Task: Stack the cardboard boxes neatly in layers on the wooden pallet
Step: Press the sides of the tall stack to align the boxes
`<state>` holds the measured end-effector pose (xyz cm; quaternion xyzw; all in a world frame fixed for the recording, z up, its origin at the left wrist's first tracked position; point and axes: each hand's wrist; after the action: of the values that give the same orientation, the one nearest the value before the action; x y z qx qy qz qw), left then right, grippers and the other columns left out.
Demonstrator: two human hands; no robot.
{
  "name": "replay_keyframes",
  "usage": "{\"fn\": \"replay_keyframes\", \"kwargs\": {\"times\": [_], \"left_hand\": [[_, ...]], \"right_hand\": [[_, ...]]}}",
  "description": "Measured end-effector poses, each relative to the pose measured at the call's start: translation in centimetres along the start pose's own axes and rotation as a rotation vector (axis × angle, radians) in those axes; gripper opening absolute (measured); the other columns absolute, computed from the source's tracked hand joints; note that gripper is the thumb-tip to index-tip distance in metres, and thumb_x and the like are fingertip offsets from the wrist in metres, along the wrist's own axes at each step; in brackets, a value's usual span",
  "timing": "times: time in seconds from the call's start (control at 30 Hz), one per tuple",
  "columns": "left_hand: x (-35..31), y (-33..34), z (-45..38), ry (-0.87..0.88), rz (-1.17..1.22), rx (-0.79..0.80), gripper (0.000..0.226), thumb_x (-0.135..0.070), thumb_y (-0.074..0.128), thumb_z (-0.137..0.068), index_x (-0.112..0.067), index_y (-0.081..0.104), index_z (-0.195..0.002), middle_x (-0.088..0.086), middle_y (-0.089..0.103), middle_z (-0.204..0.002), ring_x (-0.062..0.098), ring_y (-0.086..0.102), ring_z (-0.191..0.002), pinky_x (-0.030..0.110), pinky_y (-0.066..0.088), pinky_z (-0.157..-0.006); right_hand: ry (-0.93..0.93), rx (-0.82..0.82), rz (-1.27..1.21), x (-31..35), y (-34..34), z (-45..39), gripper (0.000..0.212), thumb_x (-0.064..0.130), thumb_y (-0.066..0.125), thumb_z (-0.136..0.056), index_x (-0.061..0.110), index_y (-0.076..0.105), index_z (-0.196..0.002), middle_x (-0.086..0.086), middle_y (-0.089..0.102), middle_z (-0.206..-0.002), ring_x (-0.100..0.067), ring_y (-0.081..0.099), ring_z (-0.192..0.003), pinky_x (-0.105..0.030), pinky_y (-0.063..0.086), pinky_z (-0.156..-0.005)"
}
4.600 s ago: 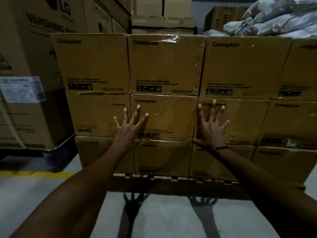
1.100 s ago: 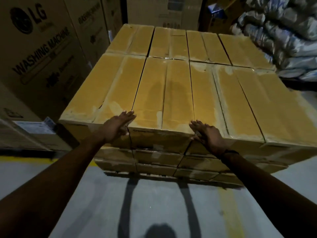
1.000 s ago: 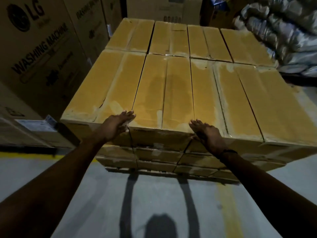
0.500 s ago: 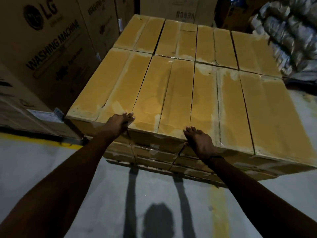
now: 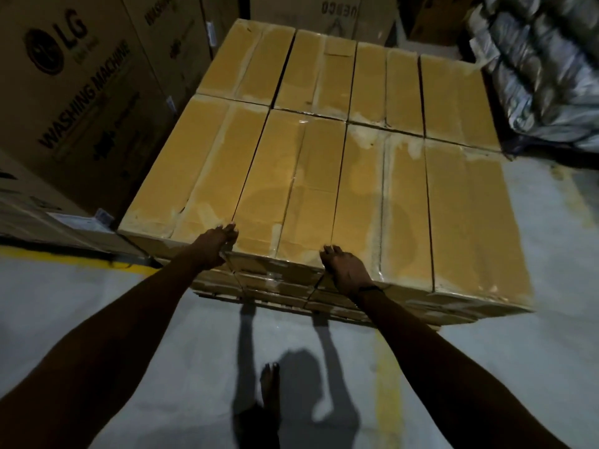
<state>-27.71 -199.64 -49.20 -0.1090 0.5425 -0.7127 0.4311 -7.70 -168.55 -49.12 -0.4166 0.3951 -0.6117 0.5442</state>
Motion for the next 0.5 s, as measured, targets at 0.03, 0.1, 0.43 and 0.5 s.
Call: {"fn": "replay_keyframes", "kwargs": {"times": [0.03, 0.1, 0.43, 0.5], "left_hand": [[-1.1, -0.3, 0.3, -0.014, -0.037, 0.042, 0.073, -0.015, 0.079, -0.086, -0.008, 0.042, -0.15, 0.023, 0.029, -0.162, 0.046, 0.034, -0.145, 0.052, 0.038, -0.113], [-3.0, 0.0, 0.6, -0.09, -0.138, 0.088, 0.088, -0.029, 0.085, -0.082, -0.005, 0.036, -0.15, 0.02, 0.014, -0.167, 0.042, 0.015, -0.153, 0.057, 0.029, -0.115], [-19.2, 4.9, -1.2, 0.067, -0.065, -0.052, 0.082, -0.031, 0.077, -0.09, -0.01, 0.033, -0.156, 0.016, 0.009, -0.17, 0.039, 0.008, -0.157, 0.064, 0.024, -0.119], [-22.1, 5.1, -2.5, 0.096, -0.017, -0.062, 0.082, -0.032, 0.077, -0.091, -0.012, 0.032, -0.157, 0.015, 0.008, -0.171, 0.037, 0.006, -0.157, 0.064, 0.02, -0.12]], "right_hand": [[-0.024, 0.032, -0.012, -0.3, -0.7, 0.3, 0.062, 0.003, 0.058, -0.095, 0.009, 0.036, -0.154, -0.014, 0.031, -0.163, -0.038, 0.038, -0.143, -0.048, 0.044, -0.104], [-0.055, 0.083, -0.06, -1.0, -1.6, 1.4, 0.071, 0.005, 0.066, -0.09, 0.012, 0.036, -0.154, -0.013, 0.022, -0.167, -0.037, 0.026, -0.15, -0.052, 0.038, -0.11], [0.187, -0.001, -0.26, -11.9, -1.1, 15.1, 0.102, 0.001, 0.077, -0.074, 0.014, 0.025, -0.161, -0.012, 0.016, -0.17, -0.038, 0.028, -0.152, -0.054, 0.043, -0.106], [0.244, -0.037, -0.315, -14.6, -1.1, 17.3, 0.104, 0.003, 0.081, -0.073, 0.012, 0.027, -0.161, -0.013, 0.019, -0.169, -0.04, 0.033, -0.149, -0.055, 0.044, -0.106]]}}
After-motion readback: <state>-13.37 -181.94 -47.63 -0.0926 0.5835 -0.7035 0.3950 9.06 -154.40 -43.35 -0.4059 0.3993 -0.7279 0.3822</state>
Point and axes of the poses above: each hand's wrist, its own z-axis away from the middle knuckle, its own y-axis out of the palm, x = y × z
